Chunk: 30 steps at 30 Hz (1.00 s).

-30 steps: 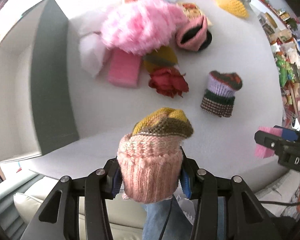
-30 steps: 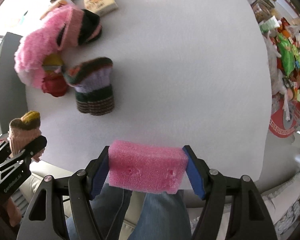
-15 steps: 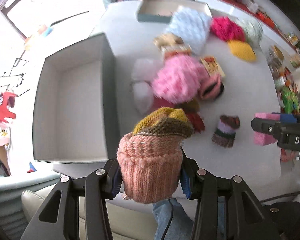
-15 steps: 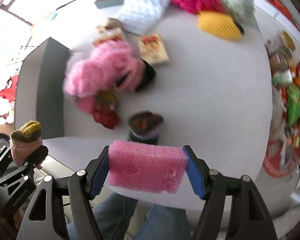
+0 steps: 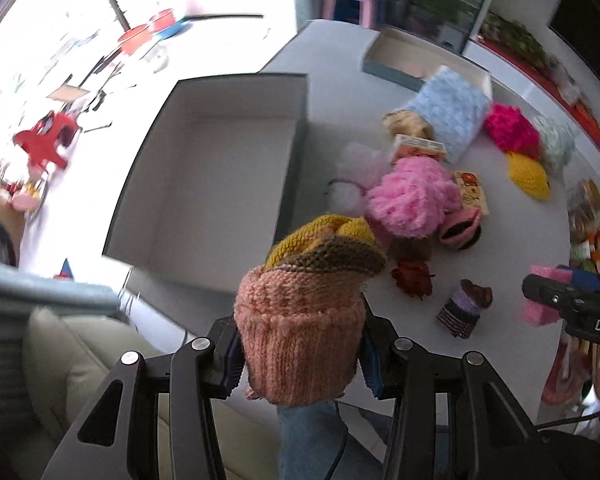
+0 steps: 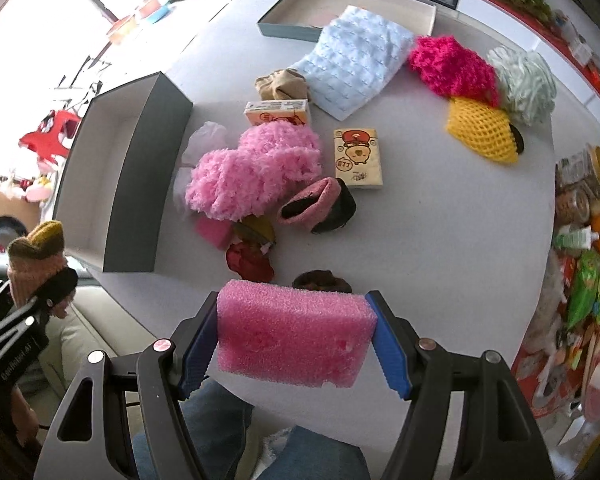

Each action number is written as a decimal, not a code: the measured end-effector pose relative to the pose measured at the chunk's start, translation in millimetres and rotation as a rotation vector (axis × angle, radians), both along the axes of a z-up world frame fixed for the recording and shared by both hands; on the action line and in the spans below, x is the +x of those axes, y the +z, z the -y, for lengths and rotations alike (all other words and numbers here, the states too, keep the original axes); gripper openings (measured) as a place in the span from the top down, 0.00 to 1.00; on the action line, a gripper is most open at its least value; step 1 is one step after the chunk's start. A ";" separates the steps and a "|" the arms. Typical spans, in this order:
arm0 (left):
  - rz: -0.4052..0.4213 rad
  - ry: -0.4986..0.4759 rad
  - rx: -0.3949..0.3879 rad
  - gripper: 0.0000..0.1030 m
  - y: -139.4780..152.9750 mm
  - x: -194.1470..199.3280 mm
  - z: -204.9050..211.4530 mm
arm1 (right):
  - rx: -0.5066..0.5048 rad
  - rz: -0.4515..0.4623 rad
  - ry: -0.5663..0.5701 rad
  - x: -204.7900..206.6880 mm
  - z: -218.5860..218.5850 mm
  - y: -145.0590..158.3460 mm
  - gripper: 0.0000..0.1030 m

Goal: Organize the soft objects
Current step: 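Carry the pink hat and pink sponge with both grippers into the open box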

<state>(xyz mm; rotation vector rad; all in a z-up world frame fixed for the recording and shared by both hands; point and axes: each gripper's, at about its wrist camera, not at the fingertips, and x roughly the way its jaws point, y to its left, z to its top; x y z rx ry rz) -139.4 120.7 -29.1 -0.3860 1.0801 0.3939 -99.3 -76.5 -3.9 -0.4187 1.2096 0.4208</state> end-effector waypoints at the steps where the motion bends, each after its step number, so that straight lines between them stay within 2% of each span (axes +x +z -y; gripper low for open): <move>1: -0.003 0.020 -0.005 0.53 -2.0 -4.9 -0.1 | -0.004 -0.004 0.009 -0.4 0.4 -0.7 0.29; 8: -0.019 0.071 -0.010 0.53 -7.3 -24.0 -18.5 | -0.009 -0.055 0.025 -1.7 -3.7 -16.2 0.29; 13: -0.010 0.045 0.007 0.53 -4.9 -17.5 -52.0 | 0.017 -0.031 -0.002 2.1 -24.6 -14.7 0.29; 19: 0.013 -0.003 0.012 0.53 -2.8 0.7 -111.0 | 0.038 -0.016 -0.051 3.2 -68.2 -19.5 0.29; 23: 0.017 0.006 -0.012 0.53 -11.1 10.0 -142.0 | 0.022 0.013 -0.060 4.0 -97.8 -20.5 0.29; 30: -0.002 0.002 -0.054 0.53 -42.3 20.7 -164.3 | -0.028 0.020 0.008 7.2 -159.2 -21.7 0.29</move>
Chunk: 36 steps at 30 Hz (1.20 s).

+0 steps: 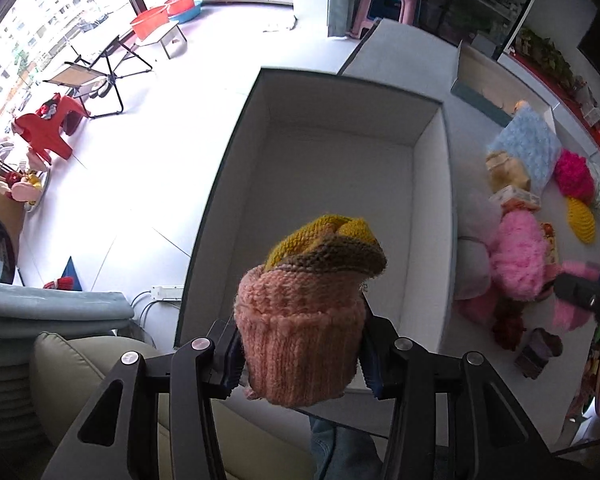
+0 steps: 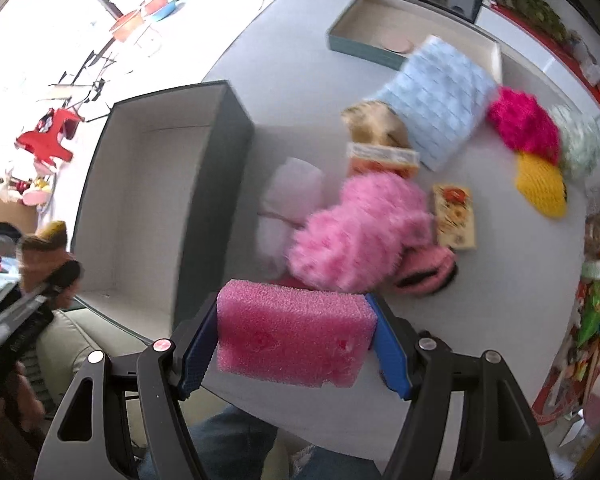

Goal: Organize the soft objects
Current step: 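Carry the pink hat and pink sponge with both grippers into the open box, then open both grippers to drop the hat and sponge in the box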

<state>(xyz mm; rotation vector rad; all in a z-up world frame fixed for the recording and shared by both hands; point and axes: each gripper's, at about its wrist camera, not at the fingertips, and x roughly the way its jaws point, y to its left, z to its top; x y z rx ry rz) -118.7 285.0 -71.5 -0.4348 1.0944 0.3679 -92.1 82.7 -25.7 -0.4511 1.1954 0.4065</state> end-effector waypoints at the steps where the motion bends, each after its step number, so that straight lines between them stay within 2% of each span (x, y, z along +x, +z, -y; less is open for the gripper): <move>1: -0.002 -0.003 -0.010 0.53 -4.2 2.2 -1.3 | -0.009 0.001 0.016 0.3 -10.1 -0.6 0.29; 9: -0.007 0.018 -0.092 0.53 -31.2 19.6 -19.2 | -0.043 -0.028 0.135 5.6 -96.0 -8.5 0.29; 17: -0.049 0.026 -0.152 0.53 -62.4 30.4 -35.6 | -0.113 -0.070 0.181 21.5 -160.2 -32.4 0.29; 25: -0.064 0.020 -0.184 0.53 -86.3 29.9 -48.7 | -0.147 -0.154 0.148 41.8 -187.0 -70.3 0.28; 36: -0.090 -0.036 -0.166 0.53 -105.1 32.8 -64.6 | -0.238 -0.207 0.111 48.7 -194.0 -118.6 0.28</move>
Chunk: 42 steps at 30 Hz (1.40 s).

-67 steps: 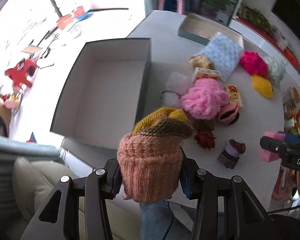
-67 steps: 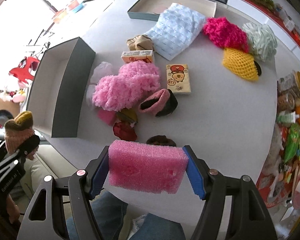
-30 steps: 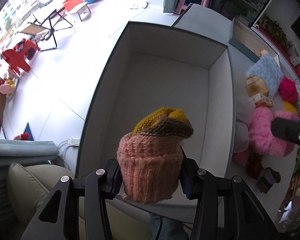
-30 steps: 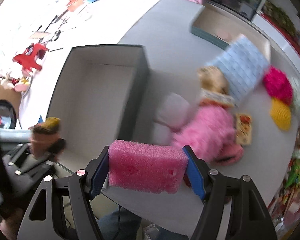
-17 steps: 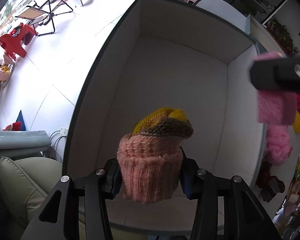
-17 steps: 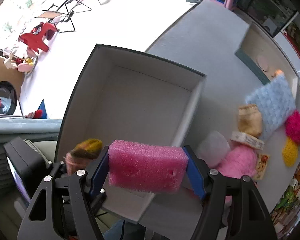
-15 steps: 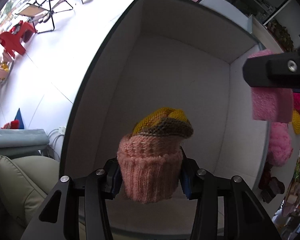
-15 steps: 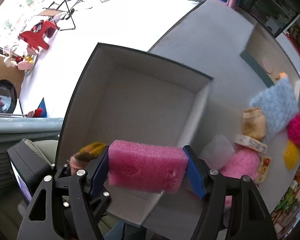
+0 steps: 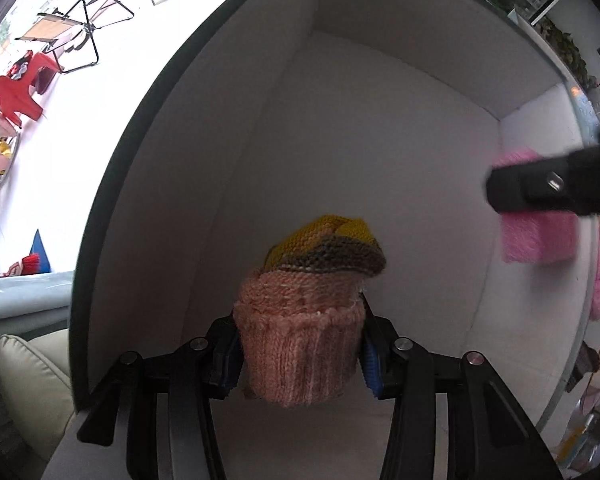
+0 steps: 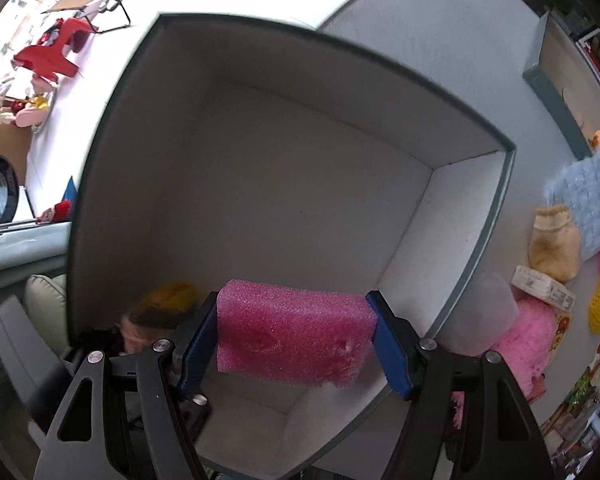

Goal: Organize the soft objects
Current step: 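Open both grippers to drop the hat and sponge in the box, then move both grippers back toward the white bundle and striped knitted hat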

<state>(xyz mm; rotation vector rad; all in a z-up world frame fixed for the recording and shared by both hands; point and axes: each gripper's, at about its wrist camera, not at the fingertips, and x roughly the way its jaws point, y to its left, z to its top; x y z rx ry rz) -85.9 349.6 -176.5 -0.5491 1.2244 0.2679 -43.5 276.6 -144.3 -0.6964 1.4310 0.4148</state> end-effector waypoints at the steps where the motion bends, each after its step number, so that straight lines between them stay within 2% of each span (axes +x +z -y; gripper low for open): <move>1: 0.006 -0.003 -0.011 0.53 0.7 1.0 -2.0 | 0.002 -0.002 -0.007 -1.1 2.4 -1.6 0.28; 5: 0.011 -0.027 0.025 0.53 6.9 7.1 -3.5 | -0.014 0.009 -0.030 -6.8 6.2 -4.3 0.28; 8: 0.028 -0.032 0.018 0.48 14.3 5.0 -2.8 | -0.002 0.011 -0.051 -11.1 10.5 -3.8 0.28; 10: 0.055 -0.045 -0.013 0.32 21.0 0.1 -0.4 | 0.035 0.011 -0.035 -15.4 12.1 0.4 0.23; 12: 0.110 -0.064 -0.051 0.06 31.7 -4.4 6.9 | 0.071 0.000 -0.011 -17.3 15.1 5.6 0.15; 13: 0.130 -0.072 -0.055 0.01 37.6 -6.3 11.5 | 0.090 0.001 -0.002 -19.7 15.2 8.6 0.10; 15: 0.154 -0.071 -0.036 0.01 49.0 -9.5 19.5 | 0.129 0.025 0.011 -25.3 16.3 17.0 0.00; 20: 0.130 -0.027 -0.090 0.01 56.9 -17.6 23.7 | 0.211 0.066 0.032 -38.9 25.7 41.0 0.00; 26: 0.068 -0.032 -0.106 0.01 60.1 -34.0 19.2 | 0.302 0.066 0.010 -46.1 43.7 77.5 0.00; 30: 0.040 -0.060 -0.071 0.01 70.0 -29.2 33.2 | 0.289 0.119 0.052 -59.0 64.2 95.8 0.00; 34: 0.035 -0.085 -0.070 0.01 68.4 -45.0 23.1 | 0.260 0.161 0.075 -76.0 95.5 106.7 0.00; 37: 0.022 -0.139 -0.049 0.01 75.1 -40.0 40.4 | 0.252 0.173 0.009 -82.7 131.7 107.7 0.00; 42: 0.007 -0.235 0.004 0.01 88.5 -31.7 70.7 | 0.260 0.151 -0.189 -79.5 201.6 95.7 0.00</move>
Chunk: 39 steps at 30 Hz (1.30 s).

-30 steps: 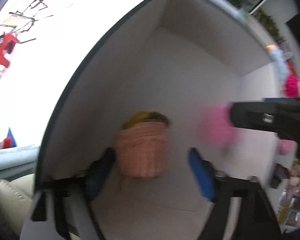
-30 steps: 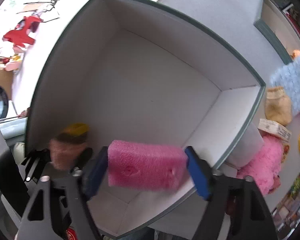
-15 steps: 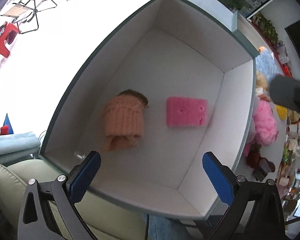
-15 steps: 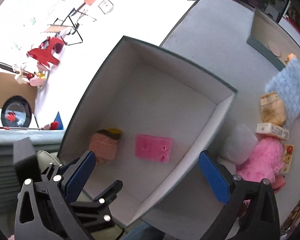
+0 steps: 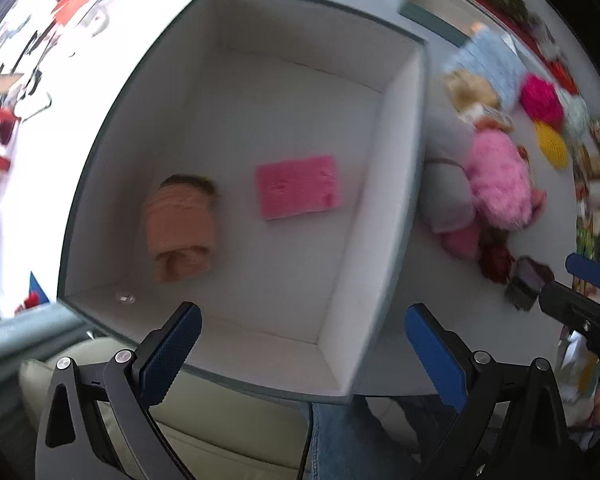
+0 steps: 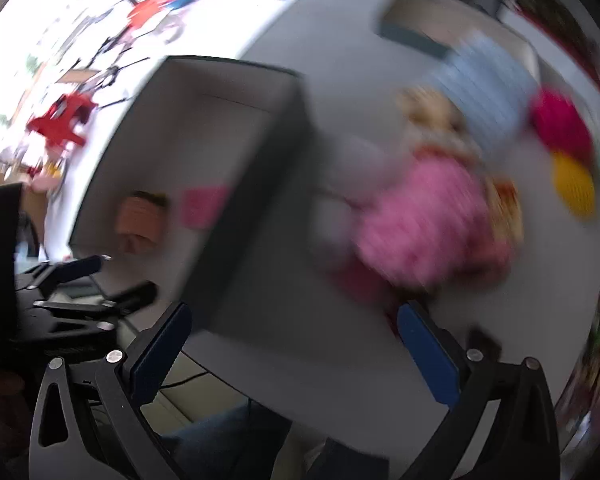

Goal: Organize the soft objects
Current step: 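Move both grippers back toward the white bundle and striped knitted hat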

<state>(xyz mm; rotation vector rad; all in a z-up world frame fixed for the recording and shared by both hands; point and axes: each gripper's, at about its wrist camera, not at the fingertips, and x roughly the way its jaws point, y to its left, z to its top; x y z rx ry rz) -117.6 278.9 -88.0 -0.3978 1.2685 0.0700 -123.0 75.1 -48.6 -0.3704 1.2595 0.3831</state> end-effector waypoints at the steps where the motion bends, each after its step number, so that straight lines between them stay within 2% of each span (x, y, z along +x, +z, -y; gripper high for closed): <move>1: 0.002 -0.020 0.013 0.01 3.6 3.3 7.8 | 0.009 -0.007 -0.040 1.5 15.3 -0.5 0.00; 8: 0.019 -0.147 0.053 0.01 27.5 26.5 61.0 | 0.083 -0.021 -0.283 7.8 109.3 2.2 0.00; 16: -0.004 -0.222 0.050 0.01 30.9 65.1 124.0 | 0.121 -0.056 -0.402 7.4 176.1 -7.7 0.00; 20: -0.026 -0.192 0.036 0.01 25.7 86.6 134.6 | 0.130 -0.074 -0.449 6.1 200.8 -13.5 0.00; 27: -0.017 -0.053 -0.001 0.01 14.5 132.7 116.1 | 0.140 -0.108 -0.503 0.9 234.9 -25.5 0.00; 32: -0.008 -0.046 0.054 0.01 5.8 148.0 109.4 | 0.132 -0.110 -0.496 -0.8 241.8 -27.2 0.00; 39: -0.023 -0.028 0.041 0.01 -4.5 159.5 109.5 | 0.156 -0.086 -0.522 13.9 242.8 -19.2 0.00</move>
